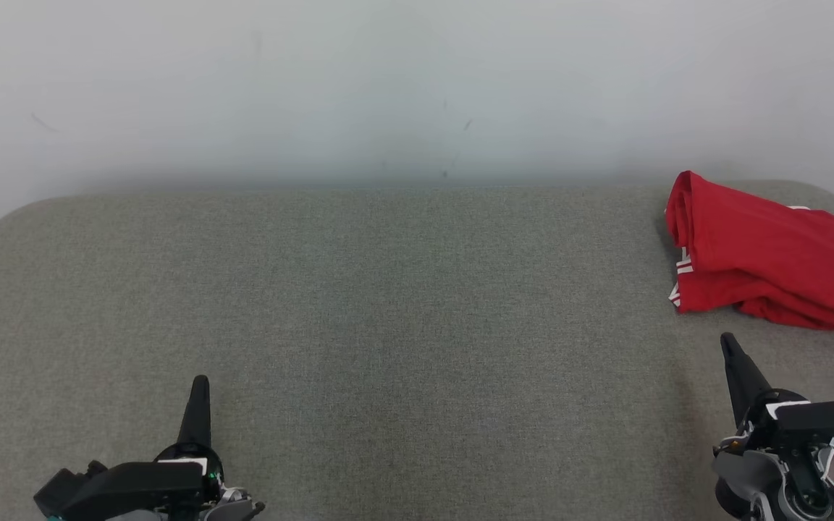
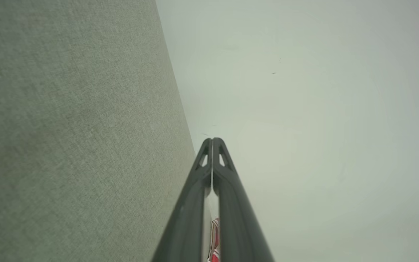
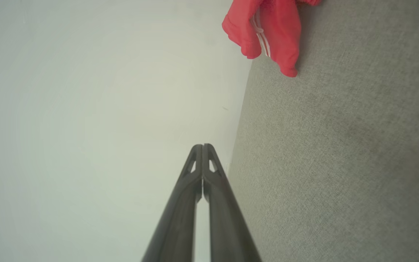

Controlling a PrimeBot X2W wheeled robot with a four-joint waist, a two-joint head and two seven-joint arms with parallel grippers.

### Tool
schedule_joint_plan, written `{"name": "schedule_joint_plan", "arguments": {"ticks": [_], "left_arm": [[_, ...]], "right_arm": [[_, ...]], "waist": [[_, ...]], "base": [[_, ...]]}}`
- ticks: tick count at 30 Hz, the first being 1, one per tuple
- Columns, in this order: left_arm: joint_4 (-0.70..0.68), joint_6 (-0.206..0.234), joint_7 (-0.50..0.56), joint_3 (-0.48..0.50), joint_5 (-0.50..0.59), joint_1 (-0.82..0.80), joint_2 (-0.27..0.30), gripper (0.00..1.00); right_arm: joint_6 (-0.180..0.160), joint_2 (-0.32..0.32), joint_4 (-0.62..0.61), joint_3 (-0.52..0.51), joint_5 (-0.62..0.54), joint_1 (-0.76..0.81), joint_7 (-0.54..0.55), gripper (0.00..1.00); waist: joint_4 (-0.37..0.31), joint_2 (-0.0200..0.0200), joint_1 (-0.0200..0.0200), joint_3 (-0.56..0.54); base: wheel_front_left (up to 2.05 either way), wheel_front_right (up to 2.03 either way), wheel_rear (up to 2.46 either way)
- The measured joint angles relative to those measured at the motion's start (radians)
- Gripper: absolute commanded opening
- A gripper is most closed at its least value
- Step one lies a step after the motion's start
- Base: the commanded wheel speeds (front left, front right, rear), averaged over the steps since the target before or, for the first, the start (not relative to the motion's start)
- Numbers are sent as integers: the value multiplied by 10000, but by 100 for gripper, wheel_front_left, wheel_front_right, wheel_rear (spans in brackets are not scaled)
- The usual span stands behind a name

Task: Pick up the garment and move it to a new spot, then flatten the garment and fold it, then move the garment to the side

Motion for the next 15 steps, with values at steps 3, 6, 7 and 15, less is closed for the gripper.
{"name": "schedule_joint_plan", "arguments": {"ticks": [3, 6, 7, 15], "left_arm": [[31, -2, 35, -13, -274, -69, 0, 0], [36, -8, 65, -19, -407, -147, 2, 0], [40, -10, 67, -27, -470, -151, 2, 0], [111, -15, 130, -52, -1041, -254, 4, 0]], "right_arm": [[0, -4, 23, -46, 228, -106, 88, 0], [0, -4, 65, -81, 364, -106, 134, 0], [-2, -6, 77, -98, 430, -115, 176, 0], [0, -10, 153, -217, 957, -302, 366, 0]], "waist": [[0, 0, 0, 1], [-1, 0, 0, 2], [-1, 0, 0, 3], [-2, 0, 0, 6]], "base": [[0, 0, 0], [0, 0, 0], [0, 0, 0], [0, 0, 0]]}}
